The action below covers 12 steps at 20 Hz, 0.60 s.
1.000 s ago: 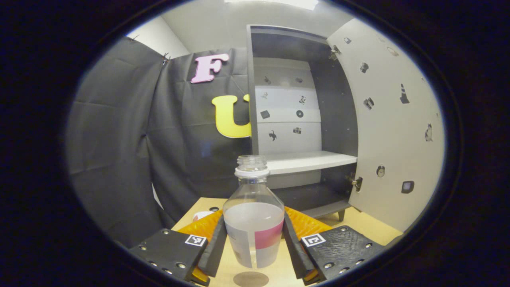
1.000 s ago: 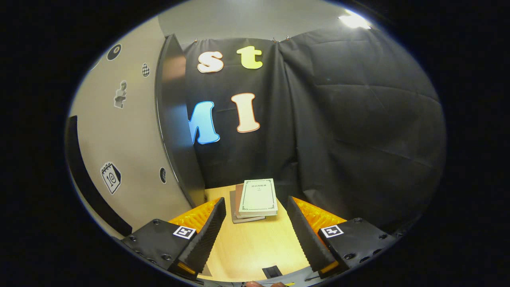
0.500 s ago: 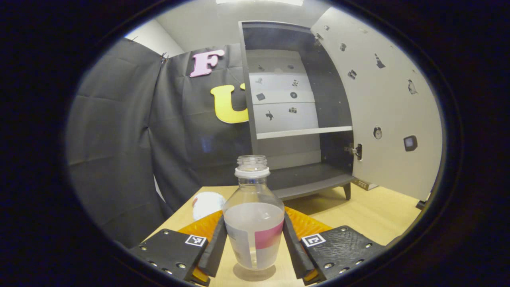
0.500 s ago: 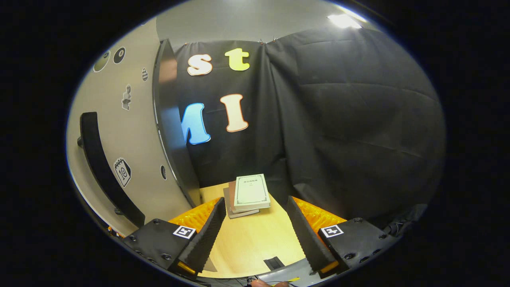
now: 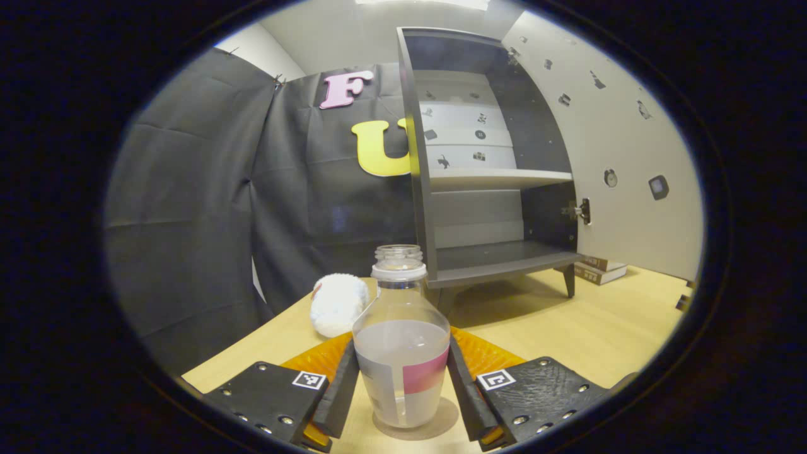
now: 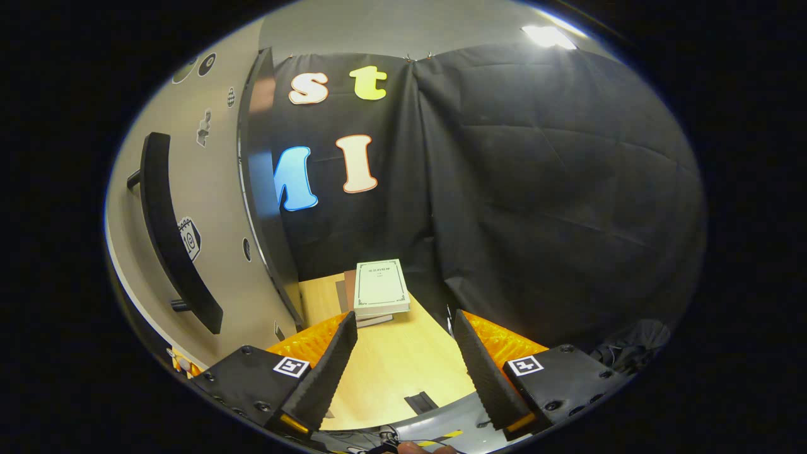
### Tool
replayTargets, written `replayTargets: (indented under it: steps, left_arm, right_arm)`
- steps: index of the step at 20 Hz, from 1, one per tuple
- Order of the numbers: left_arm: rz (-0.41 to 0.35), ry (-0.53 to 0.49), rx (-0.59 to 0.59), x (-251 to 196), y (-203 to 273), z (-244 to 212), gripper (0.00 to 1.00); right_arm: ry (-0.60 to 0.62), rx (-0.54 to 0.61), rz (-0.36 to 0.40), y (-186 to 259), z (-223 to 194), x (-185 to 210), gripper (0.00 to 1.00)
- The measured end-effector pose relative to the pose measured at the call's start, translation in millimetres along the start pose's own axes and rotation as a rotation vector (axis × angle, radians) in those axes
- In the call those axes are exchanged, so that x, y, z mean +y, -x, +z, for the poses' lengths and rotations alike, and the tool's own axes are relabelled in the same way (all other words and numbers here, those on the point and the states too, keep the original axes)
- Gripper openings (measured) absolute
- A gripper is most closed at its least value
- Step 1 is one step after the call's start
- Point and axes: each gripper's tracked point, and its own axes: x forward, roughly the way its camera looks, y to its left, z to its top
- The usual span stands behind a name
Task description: Open the cabinet door with the right hand, grasp the bottle in the cabinet with the left hand and place it on the coaster, then close the cabinet door with the right hand.
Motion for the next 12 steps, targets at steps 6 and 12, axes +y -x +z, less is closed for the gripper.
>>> replayTargets:
  steps: [6,12]
  left_arm:
    - [0.003,0.031,-0.020,-4,-8,-11,0.70]
    - [0.009,0.083,0.022,0,-1,-31,0.74]
  right_arm:
    - [-0.011,0.033,-0.035,3,-14,-4,0.98]
    - [-0.065,0.061,-0.033,6,-26,-4,0.98]
